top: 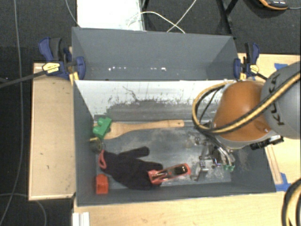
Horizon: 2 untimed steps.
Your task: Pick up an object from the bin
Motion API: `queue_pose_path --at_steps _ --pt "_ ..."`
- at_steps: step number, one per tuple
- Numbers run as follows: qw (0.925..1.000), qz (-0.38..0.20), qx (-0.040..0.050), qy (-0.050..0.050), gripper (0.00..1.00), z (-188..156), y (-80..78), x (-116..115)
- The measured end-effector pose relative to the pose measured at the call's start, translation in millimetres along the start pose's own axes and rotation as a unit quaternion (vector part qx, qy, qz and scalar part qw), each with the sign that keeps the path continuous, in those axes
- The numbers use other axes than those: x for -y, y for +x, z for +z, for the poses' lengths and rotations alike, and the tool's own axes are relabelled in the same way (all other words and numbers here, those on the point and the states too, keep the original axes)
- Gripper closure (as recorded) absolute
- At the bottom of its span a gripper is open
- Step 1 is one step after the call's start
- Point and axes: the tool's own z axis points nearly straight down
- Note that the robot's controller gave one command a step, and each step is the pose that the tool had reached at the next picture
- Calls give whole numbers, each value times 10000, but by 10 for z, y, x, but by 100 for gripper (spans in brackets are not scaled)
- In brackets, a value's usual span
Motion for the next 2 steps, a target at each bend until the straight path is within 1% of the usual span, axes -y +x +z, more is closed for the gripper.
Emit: queue_pose_path --at_steps 1,2 --pt "10000 -3 43 1 0 -42 -19 -1" --pt "9996 292 38 -5 0 688 -10 -623"
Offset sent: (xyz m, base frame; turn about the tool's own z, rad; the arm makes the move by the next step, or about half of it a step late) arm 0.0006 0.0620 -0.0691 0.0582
